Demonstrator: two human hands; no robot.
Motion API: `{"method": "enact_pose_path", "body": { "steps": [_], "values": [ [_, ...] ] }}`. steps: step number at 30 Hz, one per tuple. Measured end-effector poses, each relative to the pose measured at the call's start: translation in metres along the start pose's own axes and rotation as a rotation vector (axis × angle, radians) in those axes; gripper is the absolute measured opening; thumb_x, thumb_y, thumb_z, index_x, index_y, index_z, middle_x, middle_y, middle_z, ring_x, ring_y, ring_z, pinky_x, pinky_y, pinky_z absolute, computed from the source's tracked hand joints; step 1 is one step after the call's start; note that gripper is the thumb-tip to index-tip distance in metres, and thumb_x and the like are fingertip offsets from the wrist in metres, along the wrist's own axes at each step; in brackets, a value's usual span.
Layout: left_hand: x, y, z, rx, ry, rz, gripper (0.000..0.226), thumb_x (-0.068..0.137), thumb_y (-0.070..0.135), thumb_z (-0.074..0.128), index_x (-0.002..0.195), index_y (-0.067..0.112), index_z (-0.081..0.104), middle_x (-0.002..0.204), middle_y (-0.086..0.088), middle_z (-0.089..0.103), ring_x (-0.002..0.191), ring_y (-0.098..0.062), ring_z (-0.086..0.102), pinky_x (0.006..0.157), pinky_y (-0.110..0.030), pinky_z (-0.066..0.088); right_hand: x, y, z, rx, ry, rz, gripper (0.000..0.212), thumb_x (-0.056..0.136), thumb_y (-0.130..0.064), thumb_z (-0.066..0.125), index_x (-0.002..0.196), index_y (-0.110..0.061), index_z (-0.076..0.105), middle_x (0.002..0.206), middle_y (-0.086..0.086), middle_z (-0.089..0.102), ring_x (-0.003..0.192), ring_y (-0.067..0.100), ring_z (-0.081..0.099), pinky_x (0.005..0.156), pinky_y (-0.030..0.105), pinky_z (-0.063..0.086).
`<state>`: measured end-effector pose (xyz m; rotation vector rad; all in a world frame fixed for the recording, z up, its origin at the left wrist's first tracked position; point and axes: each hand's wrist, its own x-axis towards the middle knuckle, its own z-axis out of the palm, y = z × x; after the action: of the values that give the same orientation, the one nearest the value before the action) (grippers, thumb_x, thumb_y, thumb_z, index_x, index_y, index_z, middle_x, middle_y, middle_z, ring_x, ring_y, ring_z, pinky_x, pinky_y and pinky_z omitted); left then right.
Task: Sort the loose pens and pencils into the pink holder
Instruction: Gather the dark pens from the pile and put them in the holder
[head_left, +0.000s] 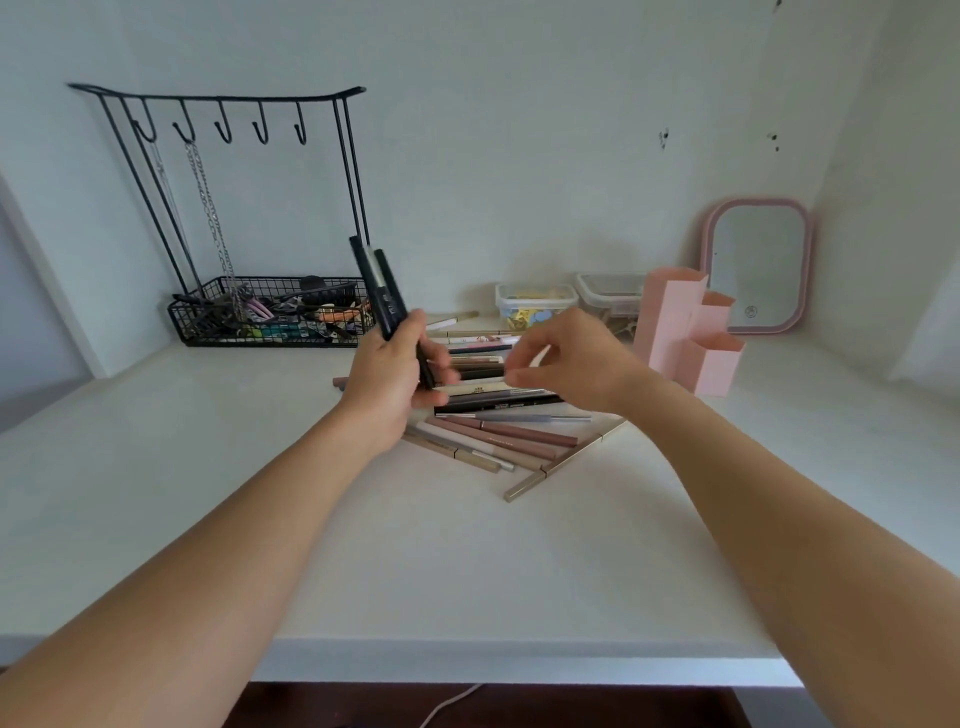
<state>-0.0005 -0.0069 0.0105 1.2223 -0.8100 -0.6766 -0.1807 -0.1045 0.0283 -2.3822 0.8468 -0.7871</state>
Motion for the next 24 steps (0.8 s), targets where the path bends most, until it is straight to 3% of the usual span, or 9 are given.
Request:
{"method": "enact_pose_path", "body": {
  "steps": [3,5,12,15,17,21,24],
  "values": [
    [0.003,0.000,-0.008,-0.034,0.011,-0.052,0.031,0.100,0.028,0.054,0.074,0.021,0.039,0.051,0.003,0.039,0.043,-0.013,0.034,0.034,-0.018,0.019,-0.003,0.010,-0.006,-0.210,-0.151,0.002,0.007,0.079,-0.020,0.081,0.085,-0.020,0.079,0.081,-0.013,0.073,0.062,-0.018,0.057,0.058,0.006,0.040],
    [0.003,-0.002,-0.010,0.004,-0.011,-0.043,0.036,0.099,0.028,0.055,0.068,0.024,0.037,0.053,0.002,0.030,0.044,-0.014,0.025,0.036,-0.020,0.014,-0.004,0.014,-0.003,-0.241,-0.177,-0.007,0.008,0.078,-0.018,0.080,0.086,-0.019,0.079,0.081,-0.012,0.072,0.062,-0.020,0.054,0.057,0.001,0.039],
    [0.001,-0.002,-0.007,0.069,-0.058,-0.067,0.043,0.095,0.040,0.064,0.065,0.023,0.037,0.049,0.005,0.035,0.040,-0.013,0.030,0.037,-0.020,0.020,-0.001,0.019,0.000,-0.352,-0.188,0.001,0.009,0.083,-0.020,0.077,0.091,-0.018,0.078,0.081,-0.008,0.068,0.061,-0.002,0.053,0.050,0.005,0.037],
    [0.001,-0.002,-0.006,0.060,-0.053,-0.055,0.043,0.095,0.037,0.063,0.065,0.022,0.037,0.048,0.005,0.035,0.041,-0.013,0.031,0.036,-0.020,0.019,0.001,0.018,-0.007,-0.323,-0.165,0.027,0.011,0.088,-0.019,0.072,0.098,-0.013,0.074,0.090,-0.002,0.068,0.066,0.000,0.053,0.059,0.010,0.039],
    [-0.001,-0.001,-0.005,0.045,-0.062,-0.041,0.046,0.095,0.037,0.064,0.061,0.024,0.036,0.049,0.006,0.029,0.044,-0.013,0.024,0.037,-0.022,0.016,0.001,0.013,-0.011,-0.130,-0.080,0.071,0.008,0.092,-0.015,0.067,0.095,-0.008,0.069,0.081,0.002,0.066,0.060,0.003,0.053,0.060,0.017,0.044],
    [-0.008,0.000,0.001,0.033,-0.169,-0.016,0.045,0.083,0.054,0.073,0.068,0.020,0.048,0.049,0.006,0.029,0.044,-0.012,0.022,0.041,-0.026,0.014,-0.007,-0.012,-0.001,0.604,-0.072,0.149,0.003,0.093,-0.002,0.064,0.094,0.000,0.064,0.070,0.010,0.065,0.058,0.014,0.063,0.060,0.024,0.057],
    [-0.012,0.000,0.007,0.008,-0.199,0.001,0.052,0.067,0.065,0.078,0.082,0.021,0.054,0.049,0.008,0.028,0.046,-0.012,0.019,0.047,-0.030,0.010,-0.010,-0.022,0.013,0.760,-0.122,0.124,0.014,0.089,-0.003,0.069,0.099,0.006,0.066,0.072,0.013,0.068,0.062,0.016,0.067,0.063,0.023,0.059]
  ]
}}
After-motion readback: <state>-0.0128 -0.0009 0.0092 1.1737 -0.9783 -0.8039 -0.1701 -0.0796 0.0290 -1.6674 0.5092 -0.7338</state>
